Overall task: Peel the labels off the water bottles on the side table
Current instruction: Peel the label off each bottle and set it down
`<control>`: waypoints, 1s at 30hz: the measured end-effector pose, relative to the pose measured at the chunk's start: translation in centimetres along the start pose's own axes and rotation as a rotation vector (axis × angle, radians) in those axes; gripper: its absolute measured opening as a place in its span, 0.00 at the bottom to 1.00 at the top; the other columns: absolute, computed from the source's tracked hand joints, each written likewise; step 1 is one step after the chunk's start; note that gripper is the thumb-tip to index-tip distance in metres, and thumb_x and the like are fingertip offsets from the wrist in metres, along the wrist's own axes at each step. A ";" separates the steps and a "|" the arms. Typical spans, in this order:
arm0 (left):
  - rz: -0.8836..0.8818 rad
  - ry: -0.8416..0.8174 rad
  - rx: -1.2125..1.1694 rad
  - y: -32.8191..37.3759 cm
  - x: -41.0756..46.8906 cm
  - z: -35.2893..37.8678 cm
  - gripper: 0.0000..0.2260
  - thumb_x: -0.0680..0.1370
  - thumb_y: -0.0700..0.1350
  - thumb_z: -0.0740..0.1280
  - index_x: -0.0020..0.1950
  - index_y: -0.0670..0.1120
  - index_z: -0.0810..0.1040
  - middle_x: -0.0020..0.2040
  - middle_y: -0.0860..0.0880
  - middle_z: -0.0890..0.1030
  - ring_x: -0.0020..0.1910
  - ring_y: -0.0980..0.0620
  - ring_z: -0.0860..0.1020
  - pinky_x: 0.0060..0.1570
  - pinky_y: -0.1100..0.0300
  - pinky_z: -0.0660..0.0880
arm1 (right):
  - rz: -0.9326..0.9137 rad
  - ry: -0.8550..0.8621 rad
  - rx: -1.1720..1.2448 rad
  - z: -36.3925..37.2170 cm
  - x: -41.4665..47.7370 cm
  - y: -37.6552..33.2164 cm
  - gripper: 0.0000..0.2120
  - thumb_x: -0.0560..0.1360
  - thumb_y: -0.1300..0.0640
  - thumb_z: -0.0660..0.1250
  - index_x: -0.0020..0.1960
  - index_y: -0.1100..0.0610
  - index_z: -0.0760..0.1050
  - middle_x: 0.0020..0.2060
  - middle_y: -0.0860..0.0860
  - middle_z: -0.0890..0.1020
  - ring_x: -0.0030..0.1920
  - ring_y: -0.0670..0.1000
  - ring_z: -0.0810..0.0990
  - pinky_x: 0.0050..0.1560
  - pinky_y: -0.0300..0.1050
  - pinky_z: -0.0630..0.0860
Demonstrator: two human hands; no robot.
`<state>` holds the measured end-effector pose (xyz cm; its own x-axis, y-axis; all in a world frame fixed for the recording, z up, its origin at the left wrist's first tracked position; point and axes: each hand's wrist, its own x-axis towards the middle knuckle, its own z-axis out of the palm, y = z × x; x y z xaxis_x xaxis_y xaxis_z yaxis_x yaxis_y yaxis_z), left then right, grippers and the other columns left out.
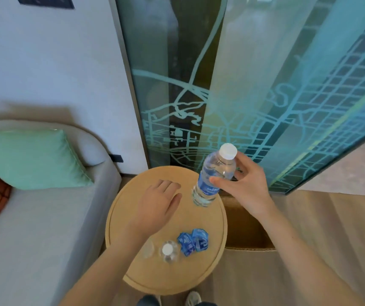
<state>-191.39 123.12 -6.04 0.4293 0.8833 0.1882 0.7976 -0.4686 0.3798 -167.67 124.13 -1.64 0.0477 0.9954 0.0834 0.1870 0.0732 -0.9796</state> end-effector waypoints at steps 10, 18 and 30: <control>-0.056 0.109 -0.523 3.3 -0.2 -5.8 0.18 0.80 0.63 0.55 0.64 0.58 0.73 0.60 0.62 0.78 0.59 0.63 0.76 0.56 0.64 0.74 | -0.175 0.118 0.259 0.9 -2.2 -8.5 0.33 0.62 0.57 0.77 0.65 0.43 0.71 0.49 0.52 0.87 0.52 0.53 0.85 0.50 0.53 0.81; -0.095 -0.091 -1.010 5.9 -0.8 -9.1 0.25 0.71 0.63 0.69 0.65 0.54 0.76 0.60 0.59 0.82 0.59 0.59 0.80 0.56 0.61 0.78 | -0.068 0.106 0.547 3.5 -2.9 -10.8 0.23 0.70 0.53 0.71 0.64 0.57 0.77 0.53 0.54 0.84 0.52 0.54 0.84 0.46 0.47 0.81; -0.226 -0.045 -1.003 7.5 -3.2 -8.8 0.15 0.75 0.48 0.74 0.61 0.49 0.81 0.52 0.56 0.86 0.50 0.60 0.84 0.48 0.68 0.79 | -0.029 -0.026 0.119 3.2 -3.4 -10.4 0.19 0.65 0.41 0.68 0.55 0.44 0.82 0.51 0.45 0.86 0.52 0.47 0.85 0.53 0.52 0.82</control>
<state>-190.49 116.86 4.21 0.3456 0.9384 -0.0077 0.1494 -0.0469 0.9877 -172.96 120.15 7.65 0.0180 0.9939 0.1085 0.0696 0.1070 -0.9918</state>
